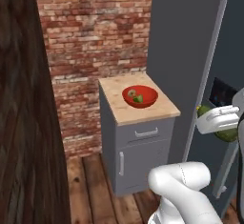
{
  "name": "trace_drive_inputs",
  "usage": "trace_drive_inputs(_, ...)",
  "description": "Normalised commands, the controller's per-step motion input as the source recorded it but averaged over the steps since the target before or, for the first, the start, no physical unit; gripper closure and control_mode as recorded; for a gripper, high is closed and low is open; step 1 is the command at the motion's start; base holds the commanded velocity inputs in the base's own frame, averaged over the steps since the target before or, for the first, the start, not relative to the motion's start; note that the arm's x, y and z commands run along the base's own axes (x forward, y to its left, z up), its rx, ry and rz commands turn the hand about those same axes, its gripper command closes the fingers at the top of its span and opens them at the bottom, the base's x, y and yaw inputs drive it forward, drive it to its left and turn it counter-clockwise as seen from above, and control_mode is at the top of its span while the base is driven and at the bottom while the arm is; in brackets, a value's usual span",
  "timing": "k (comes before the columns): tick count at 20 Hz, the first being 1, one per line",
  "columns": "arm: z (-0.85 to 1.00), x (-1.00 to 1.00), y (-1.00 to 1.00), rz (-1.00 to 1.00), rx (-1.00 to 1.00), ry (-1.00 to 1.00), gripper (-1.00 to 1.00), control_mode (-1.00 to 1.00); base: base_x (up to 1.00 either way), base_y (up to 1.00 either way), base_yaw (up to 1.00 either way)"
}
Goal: Take the cucumber, mushroom, and lemon wedge from the freezer and place them in the bowl on the counter.
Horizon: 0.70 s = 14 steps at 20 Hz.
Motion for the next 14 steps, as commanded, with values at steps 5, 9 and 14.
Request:
trace_drive_inputs(5,0.0,0.0,0.0,0.0,0.0,0.0,1.0,1.0,0.8,0.01,-0.04)
trace_drive_inputs(9,0.0,0.0,0.0,0.0,0.0,0.0,1.0,1.0,0.97,0.02,0.0)
trace_drive_inputs(14,0.0,0.0,0.0,0.0,0.0,0.0,1.0,1.0,0.87,0.0,0.0)
